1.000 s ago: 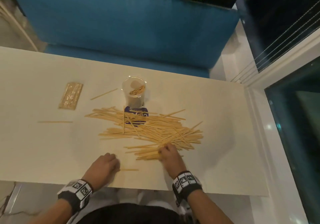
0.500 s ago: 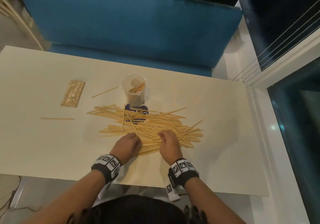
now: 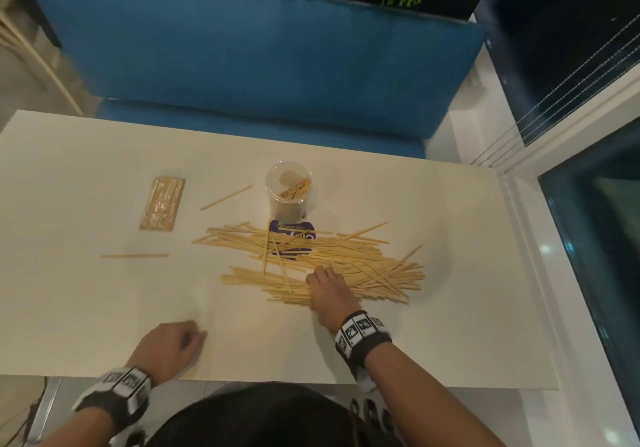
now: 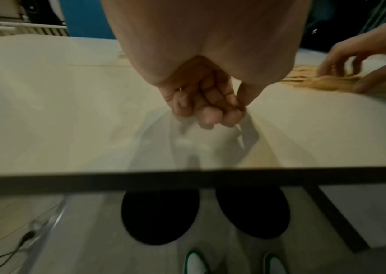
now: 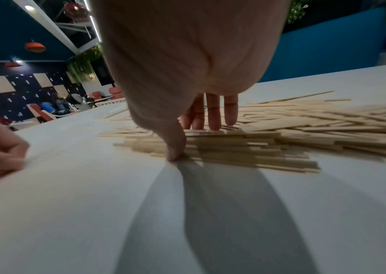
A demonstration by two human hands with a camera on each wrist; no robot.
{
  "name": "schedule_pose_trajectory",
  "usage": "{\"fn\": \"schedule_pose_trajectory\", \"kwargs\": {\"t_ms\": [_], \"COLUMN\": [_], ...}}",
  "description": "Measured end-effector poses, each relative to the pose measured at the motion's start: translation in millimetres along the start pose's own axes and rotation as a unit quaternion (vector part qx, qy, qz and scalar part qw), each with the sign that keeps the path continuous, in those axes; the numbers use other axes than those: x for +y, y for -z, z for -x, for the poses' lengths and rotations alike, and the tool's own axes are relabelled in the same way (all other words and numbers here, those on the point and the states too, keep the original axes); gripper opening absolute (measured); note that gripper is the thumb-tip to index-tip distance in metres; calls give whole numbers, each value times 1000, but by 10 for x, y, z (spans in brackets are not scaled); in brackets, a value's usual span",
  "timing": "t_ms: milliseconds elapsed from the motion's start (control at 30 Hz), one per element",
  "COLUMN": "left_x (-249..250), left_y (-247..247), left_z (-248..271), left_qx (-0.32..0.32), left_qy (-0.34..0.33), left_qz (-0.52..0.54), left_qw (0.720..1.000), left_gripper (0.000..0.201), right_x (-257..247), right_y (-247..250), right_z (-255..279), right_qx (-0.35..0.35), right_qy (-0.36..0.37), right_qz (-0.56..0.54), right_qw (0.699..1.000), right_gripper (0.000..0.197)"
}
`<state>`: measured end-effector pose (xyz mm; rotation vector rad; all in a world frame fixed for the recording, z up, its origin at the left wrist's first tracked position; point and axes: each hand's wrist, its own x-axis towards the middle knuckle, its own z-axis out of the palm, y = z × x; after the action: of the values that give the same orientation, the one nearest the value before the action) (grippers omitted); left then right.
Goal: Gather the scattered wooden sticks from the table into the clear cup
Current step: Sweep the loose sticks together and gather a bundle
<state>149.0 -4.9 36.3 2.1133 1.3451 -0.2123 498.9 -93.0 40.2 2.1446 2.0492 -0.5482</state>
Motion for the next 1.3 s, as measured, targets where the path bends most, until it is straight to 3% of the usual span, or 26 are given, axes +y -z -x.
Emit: {"fn": "schedule_pose_trajectory", "kwargs": {"t_ms": [167,367,533,800,967,1133,1300], "left_x": [-413,-422,-412,-346,-304,-302,-337], "left_y": [160,325,376,400,407,393,283], "left_z": [233,103,21,68,78,118,278], "left_qx": [1,-103,-152,-144,-130,-118,-164], "left_qy": [63,84,102,124,131,168,220], "left_qz": [30,56,75,97,94,104,115], "left_qw": [998,990,980,977,978,973,955], "left_gripper": [39,43,51,56,55,37,29], "right_x": [-126,-256,-322,-297,-211,-97,50], "right_y": [8,4,44,110,117,174,218], "right_z": [40,59,70,97,120,123,81], "right_qx": [0,-24,-41,-58,-54,-58,-74], "right_qy": [-8,-29,-37,-26,-31,-43,-40], "right_qz": [18,56,65,90,47,-1,-42], "right_qw": [1000,998,996,994,997,997,996], "right_gripper": [40,40,38,38,38,46,58]}}
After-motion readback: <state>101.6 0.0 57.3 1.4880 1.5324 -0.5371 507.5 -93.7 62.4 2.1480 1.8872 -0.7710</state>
